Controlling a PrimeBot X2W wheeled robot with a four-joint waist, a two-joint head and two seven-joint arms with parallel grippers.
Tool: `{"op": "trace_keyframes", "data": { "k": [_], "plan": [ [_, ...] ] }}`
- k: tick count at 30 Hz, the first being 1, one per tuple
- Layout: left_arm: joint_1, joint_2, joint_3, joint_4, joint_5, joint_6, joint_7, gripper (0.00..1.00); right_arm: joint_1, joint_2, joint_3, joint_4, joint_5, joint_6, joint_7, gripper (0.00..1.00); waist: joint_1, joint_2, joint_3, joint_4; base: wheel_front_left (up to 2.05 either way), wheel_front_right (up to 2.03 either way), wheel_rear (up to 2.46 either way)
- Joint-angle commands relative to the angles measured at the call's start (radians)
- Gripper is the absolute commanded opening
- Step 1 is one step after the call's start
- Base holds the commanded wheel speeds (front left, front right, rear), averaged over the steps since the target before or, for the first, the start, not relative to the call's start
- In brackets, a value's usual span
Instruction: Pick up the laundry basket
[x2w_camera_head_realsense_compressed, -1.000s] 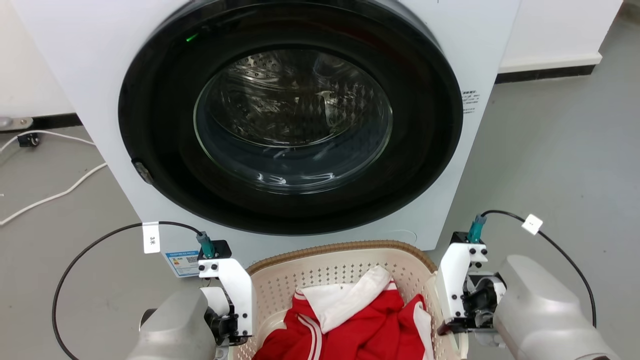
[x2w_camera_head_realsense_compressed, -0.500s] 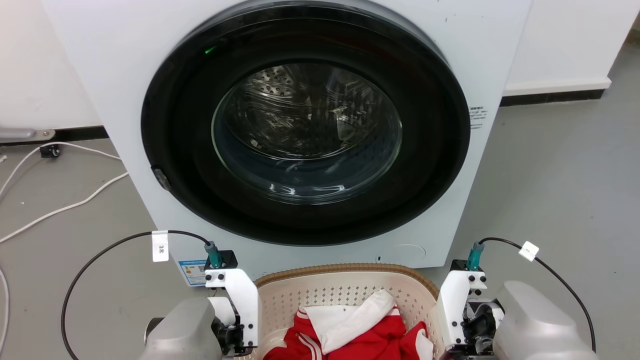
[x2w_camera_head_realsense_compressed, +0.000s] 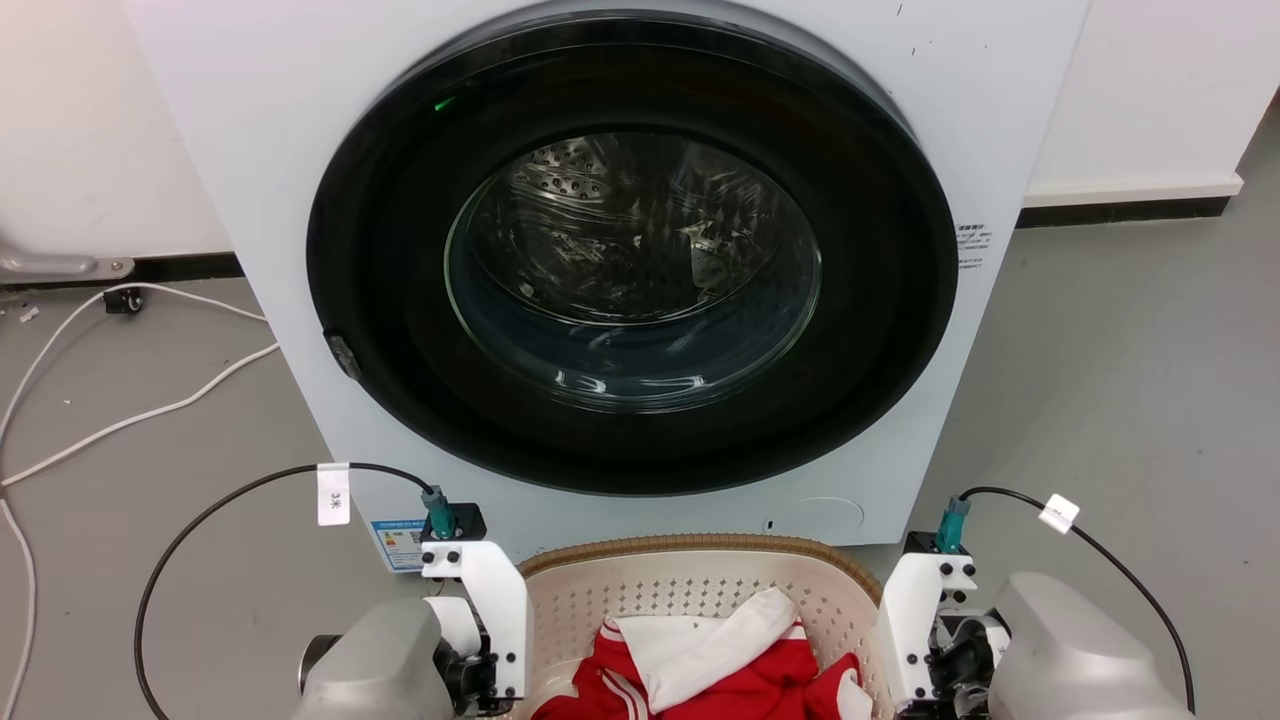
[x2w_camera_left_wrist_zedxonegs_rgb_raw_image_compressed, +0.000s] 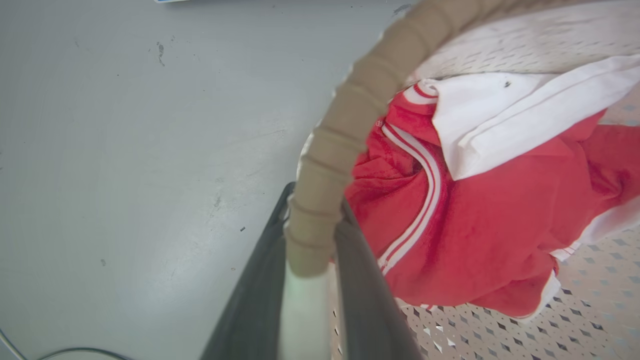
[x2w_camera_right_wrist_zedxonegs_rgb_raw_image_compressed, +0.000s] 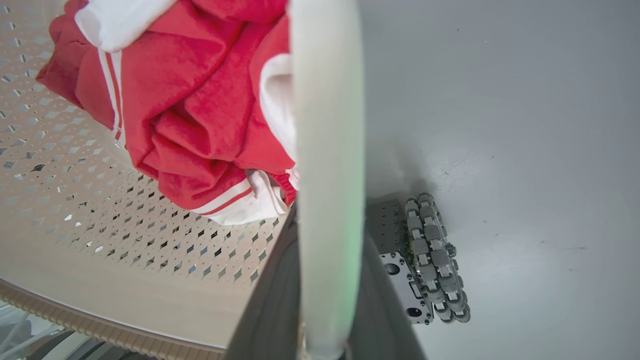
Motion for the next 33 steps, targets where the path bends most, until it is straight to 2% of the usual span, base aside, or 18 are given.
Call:
{"op": "trace_keyframes", "data": {
  "k": [1,33],
  "plan": [
    [0.002,-0.029,-0.003,-0.009,-0.007,-0.007,0.001,0.0,-0.005,0.022,0.004,-0.008,0.018,0.003,-0.001,0.0,0.0001,0.0,0.003,0.002,0.0,0.0,0.0],
    [-0.023,-0.032,-0.019,-0.01,-0.031,-0.012,0.009,0.0,-0.029,0.024,0.055,0.0,0.083,0.003,0.001,0.0,0.0001,0.0,0.017,0.002,0.0,0.0,0.0]
  ]
}}
